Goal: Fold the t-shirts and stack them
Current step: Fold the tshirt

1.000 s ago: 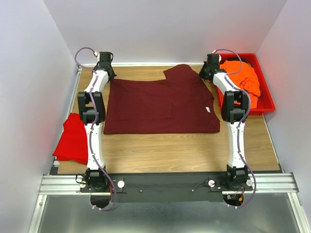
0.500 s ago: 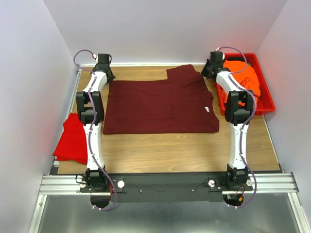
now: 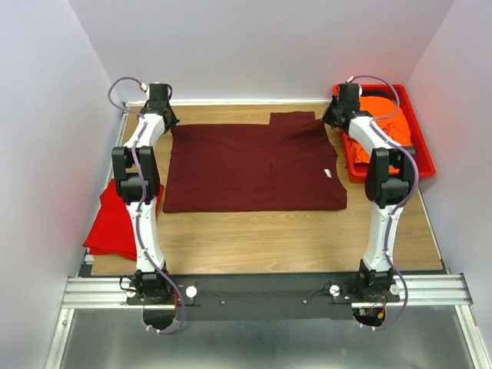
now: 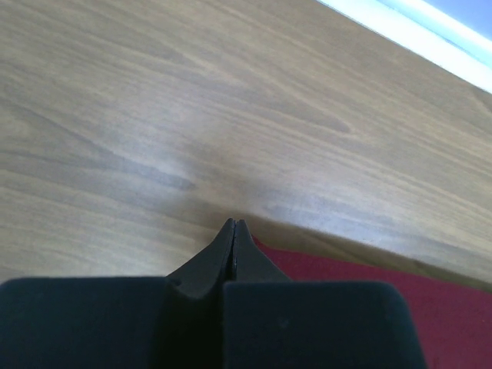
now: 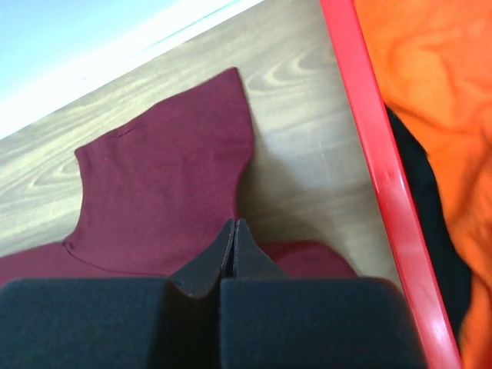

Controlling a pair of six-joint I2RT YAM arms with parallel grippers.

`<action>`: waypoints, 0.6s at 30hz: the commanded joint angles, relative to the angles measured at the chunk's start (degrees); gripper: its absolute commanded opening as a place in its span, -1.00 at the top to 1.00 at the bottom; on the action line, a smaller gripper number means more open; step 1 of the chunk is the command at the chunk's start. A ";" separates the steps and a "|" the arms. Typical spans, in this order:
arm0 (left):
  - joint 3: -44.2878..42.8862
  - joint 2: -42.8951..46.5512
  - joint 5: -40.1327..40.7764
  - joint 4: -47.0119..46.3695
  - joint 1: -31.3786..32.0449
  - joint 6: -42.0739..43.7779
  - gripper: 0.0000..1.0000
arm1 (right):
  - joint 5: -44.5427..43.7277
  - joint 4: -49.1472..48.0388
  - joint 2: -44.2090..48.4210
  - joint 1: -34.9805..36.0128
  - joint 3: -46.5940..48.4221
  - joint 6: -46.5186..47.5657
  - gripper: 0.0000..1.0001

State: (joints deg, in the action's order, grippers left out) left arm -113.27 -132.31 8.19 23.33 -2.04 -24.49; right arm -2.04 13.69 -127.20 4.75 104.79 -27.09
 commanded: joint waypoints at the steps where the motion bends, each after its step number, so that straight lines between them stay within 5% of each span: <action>1: 3.75 4.60 -0.98 -1.62 -1.03 -1.34 1.00 | -0.33 -2.35 5.71 -0.62 -6.07 -1.03 0.99; 18: 20.02 15.06 -2.03 -4.79 -1.21 -3.55 1.00 | -2.00 -6.57 19.61 -0.62 -26.30 -4.11 0.99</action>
State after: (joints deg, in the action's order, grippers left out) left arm -95.33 -120.51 6.83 19.84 -2.68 -27.33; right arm -2.07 8.67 -111.07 4.75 80.79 -30.00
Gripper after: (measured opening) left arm 0.005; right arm 0.006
